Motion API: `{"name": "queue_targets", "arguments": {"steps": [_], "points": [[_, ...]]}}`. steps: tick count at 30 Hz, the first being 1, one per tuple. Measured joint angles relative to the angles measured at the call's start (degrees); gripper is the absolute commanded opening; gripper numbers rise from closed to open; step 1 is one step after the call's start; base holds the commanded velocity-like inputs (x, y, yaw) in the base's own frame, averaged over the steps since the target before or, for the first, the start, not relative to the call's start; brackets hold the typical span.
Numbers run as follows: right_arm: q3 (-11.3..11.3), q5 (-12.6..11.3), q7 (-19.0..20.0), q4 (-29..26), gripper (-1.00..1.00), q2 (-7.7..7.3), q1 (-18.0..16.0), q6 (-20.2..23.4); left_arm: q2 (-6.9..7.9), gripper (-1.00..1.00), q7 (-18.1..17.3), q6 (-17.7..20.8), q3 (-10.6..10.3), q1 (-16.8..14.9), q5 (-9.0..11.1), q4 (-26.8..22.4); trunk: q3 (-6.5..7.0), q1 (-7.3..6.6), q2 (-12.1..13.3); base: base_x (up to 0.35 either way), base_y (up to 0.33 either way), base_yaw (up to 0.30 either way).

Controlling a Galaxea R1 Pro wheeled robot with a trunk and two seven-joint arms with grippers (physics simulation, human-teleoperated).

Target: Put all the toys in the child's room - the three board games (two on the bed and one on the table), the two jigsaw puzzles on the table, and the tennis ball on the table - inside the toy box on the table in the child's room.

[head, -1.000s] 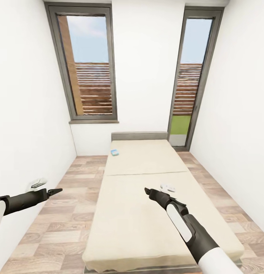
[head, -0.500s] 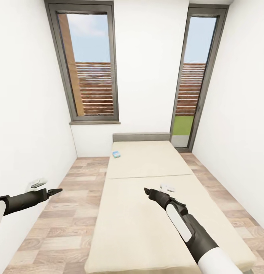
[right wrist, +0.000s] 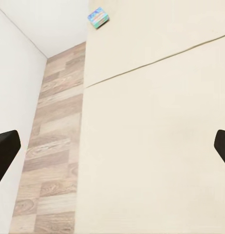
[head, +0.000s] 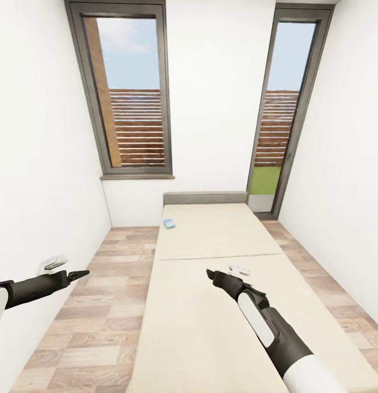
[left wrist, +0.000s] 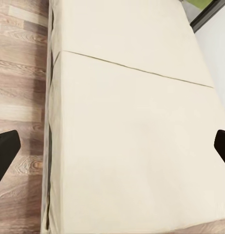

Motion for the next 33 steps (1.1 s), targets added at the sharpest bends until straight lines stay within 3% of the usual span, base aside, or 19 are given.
{"name": "queue_targets", "arguments": {"steps": [33], "points": [[0.0,0.0,0.1,0.0,1.0,-0.08,0.0,0.0,-0.03,1.0,0.0,0.0,0.0,0.0,0.0,0.0,0.06,0.01,0.0,0.006,0.125,-0.132]]}}
